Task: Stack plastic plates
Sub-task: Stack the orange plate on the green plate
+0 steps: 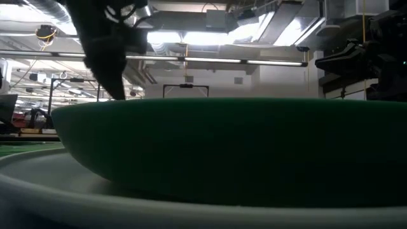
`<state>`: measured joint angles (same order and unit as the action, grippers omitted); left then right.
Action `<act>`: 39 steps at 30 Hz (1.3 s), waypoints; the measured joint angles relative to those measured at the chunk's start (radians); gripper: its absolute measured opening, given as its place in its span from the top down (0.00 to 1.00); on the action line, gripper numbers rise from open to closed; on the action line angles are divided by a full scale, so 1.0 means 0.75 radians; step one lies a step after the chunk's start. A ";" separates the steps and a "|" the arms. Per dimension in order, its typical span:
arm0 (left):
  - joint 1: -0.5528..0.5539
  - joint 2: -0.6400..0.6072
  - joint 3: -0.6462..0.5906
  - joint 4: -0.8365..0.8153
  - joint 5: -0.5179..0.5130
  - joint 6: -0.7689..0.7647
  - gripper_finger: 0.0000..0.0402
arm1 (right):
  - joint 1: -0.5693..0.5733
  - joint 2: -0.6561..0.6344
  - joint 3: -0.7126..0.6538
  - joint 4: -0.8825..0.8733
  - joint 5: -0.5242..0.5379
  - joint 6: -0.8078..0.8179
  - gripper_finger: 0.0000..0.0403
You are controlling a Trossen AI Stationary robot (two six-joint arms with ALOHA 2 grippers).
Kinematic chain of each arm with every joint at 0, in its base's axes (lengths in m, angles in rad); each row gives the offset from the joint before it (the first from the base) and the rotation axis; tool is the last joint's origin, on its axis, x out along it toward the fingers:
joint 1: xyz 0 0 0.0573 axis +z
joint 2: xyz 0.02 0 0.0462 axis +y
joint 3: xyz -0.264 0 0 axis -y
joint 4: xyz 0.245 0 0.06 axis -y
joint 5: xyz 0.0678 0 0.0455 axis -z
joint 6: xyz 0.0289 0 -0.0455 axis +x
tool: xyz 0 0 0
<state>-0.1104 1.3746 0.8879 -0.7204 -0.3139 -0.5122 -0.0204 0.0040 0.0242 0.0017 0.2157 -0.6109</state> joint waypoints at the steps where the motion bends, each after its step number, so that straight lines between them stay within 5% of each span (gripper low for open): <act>1: -0.005 0.000 -0.019 0.011 0.004 -0.011 0.79 | 0.000 0.000 0.000 0.000 0.001 0.000 0.85; 17: -0.054 0.000 -0.319 0.413 0.036 -0.013 0.79 | 0.000 0.000 0.000 0.000 0.000 0.000 0.85; 39: -0.055 0.000 -0.412 0.455 -0.022 -0.012 0.79 | 0.000 0.000 0.000 0.000 0.000 0.000 0.85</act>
<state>-0.1520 1.3746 0.5789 -0.3794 -0.3302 -0.5209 -0.0200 0.0040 0.0242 0.0017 0.2160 -0.6107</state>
